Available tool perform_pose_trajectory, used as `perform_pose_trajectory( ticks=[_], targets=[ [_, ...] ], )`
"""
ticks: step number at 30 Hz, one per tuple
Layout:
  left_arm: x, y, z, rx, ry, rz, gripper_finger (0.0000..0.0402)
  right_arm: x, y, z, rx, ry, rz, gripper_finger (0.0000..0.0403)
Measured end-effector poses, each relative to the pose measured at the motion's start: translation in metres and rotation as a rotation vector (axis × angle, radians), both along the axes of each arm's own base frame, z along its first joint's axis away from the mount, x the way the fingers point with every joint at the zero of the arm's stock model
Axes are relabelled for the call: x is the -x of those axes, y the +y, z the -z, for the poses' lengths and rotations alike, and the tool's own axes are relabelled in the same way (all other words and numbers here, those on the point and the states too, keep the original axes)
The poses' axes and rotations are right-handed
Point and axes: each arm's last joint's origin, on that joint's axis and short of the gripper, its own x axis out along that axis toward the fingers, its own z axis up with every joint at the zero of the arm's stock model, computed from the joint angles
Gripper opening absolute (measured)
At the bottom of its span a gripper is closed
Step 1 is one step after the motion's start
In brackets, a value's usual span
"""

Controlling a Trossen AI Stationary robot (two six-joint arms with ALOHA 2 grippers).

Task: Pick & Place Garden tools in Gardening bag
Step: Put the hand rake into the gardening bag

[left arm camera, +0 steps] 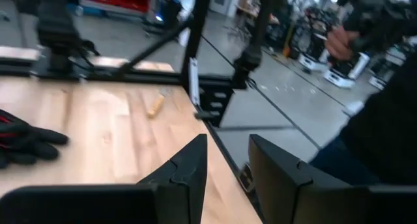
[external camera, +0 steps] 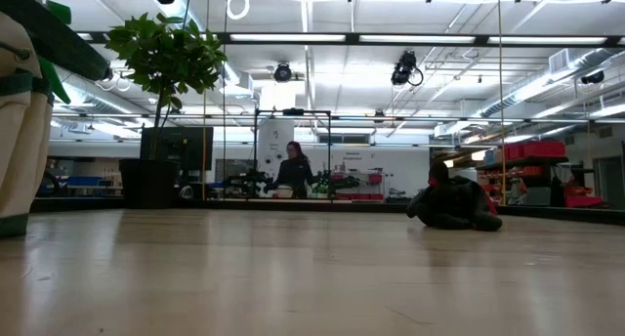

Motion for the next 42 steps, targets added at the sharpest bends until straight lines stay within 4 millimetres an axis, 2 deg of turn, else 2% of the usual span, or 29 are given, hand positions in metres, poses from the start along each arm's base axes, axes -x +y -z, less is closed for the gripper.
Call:
perform_pose_trajectory(
  ticks=[3,7,14,20,27,37,42],
  targets=[
    [0.000,0.009,-0.004,0.010,-0.029,-0.044,0.0127,0.000,0.000,0.002,0.009,0.018,-0.002,0.0090],
    [-0.001,0.020,-0.010,0.012,-0.044,-0.118,0.0157,0.001,0.000,0.003,0.018,0.038,-0.005,0.0120],
    [-0.002,0.034,-0.048,-0.060,-0.142,-0.197,0.0211,0.007,0.001,0.004,0.067,0.079,-0.023,0.0154],
    [0.005,0.045,-0.072,-0.196,-0.035,-0.306,0.0216,0.023,0.005,0.009,0.069,0.197,-0.043,0.0162],
    [0.010,0.050,-0.092,-0.228,-0.065,-0.403,0.0207,0.035,0.017,0.026,0.071,0.411,-0.092,0.0162],
    [0.010,0.051,-0.093,-0.230,-0.062,-0.445,0.0206,0.043,0.043,0.037,0.091,0.534,-0.187,0.0162],
    [0.010,0.051,-0.093,-0.188,-0.053,-0.460,0.0206,0.049,0.056,0.060,0.079,0.593,-0.220,0.0162]
  ],
)
